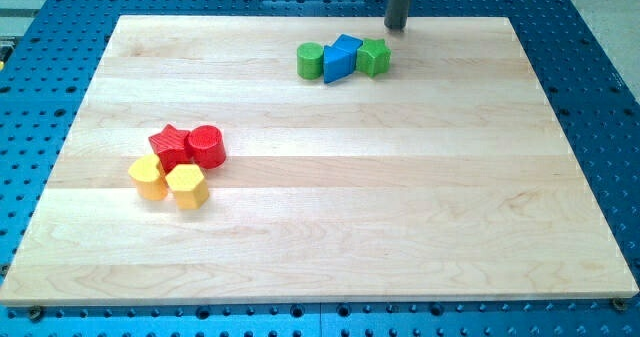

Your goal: Adjust the blue and green blocks to form a horizontal line

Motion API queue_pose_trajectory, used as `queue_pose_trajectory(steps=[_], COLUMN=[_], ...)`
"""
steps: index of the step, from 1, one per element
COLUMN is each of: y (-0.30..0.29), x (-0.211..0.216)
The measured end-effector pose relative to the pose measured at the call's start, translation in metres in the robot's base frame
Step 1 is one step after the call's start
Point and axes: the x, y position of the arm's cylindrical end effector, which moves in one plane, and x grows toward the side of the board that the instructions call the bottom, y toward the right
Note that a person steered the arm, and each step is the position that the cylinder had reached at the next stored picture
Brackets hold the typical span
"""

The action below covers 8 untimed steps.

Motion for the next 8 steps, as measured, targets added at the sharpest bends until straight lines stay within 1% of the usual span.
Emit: queue_pose_trajectory(steps=[1,3,4,5,6,7,8], y=[-0.006,-0.101,-0.115,-0.080,-0.055,-0.051,-0.050], x=[0.000,0.030,0.033,0.074,0.069,0.068,0.049])
